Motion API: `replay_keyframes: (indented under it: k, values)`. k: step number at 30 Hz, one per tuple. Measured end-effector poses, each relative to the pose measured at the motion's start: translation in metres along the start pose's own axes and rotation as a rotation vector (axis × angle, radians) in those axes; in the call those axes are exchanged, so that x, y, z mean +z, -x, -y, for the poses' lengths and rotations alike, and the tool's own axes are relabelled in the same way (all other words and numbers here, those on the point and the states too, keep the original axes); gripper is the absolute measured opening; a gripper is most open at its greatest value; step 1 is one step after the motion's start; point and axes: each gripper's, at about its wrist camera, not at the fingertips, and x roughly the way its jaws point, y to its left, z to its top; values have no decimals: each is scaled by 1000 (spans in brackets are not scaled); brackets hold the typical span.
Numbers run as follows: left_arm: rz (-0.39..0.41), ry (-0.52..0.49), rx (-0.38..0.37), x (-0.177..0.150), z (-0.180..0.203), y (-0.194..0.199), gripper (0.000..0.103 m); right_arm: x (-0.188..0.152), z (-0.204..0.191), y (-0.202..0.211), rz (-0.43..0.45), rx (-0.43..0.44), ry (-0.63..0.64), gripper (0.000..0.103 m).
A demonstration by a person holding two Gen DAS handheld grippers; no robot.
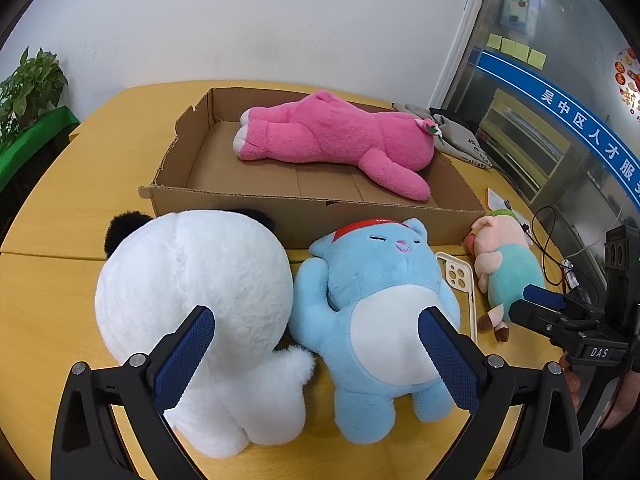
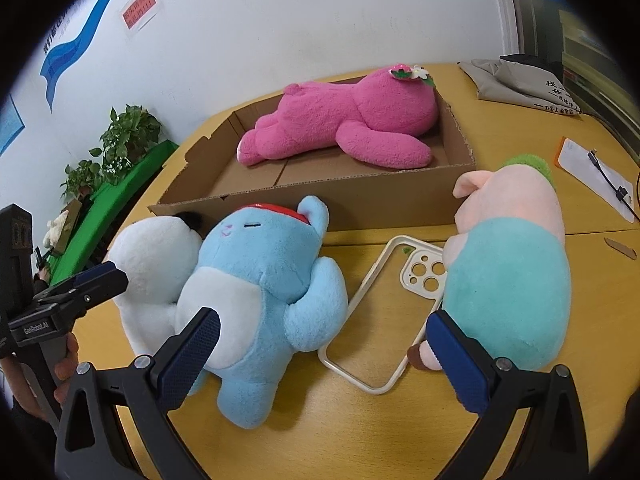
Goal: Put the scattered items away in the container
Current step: 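Withdraw both grippers from the box toward the white panda plush, then close both grippers on the white panda plush and lift it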
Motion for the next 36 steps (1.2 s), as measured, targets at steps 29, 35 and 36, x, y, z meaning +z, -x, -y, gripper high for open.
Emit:
replay_keyframes:
  k: [29,35,36]
  values:
    - [16,179,-55,-9,-149,7,103,33,-107,-33,-10,227,322,103]
    - [-21,298,-306,-10,-196,-29,103,49,-158,-95,-99,337,430,103]
    - [-34,303,-350,-10,-200,-35,103,51,-163,-105,-113,347,435,103]
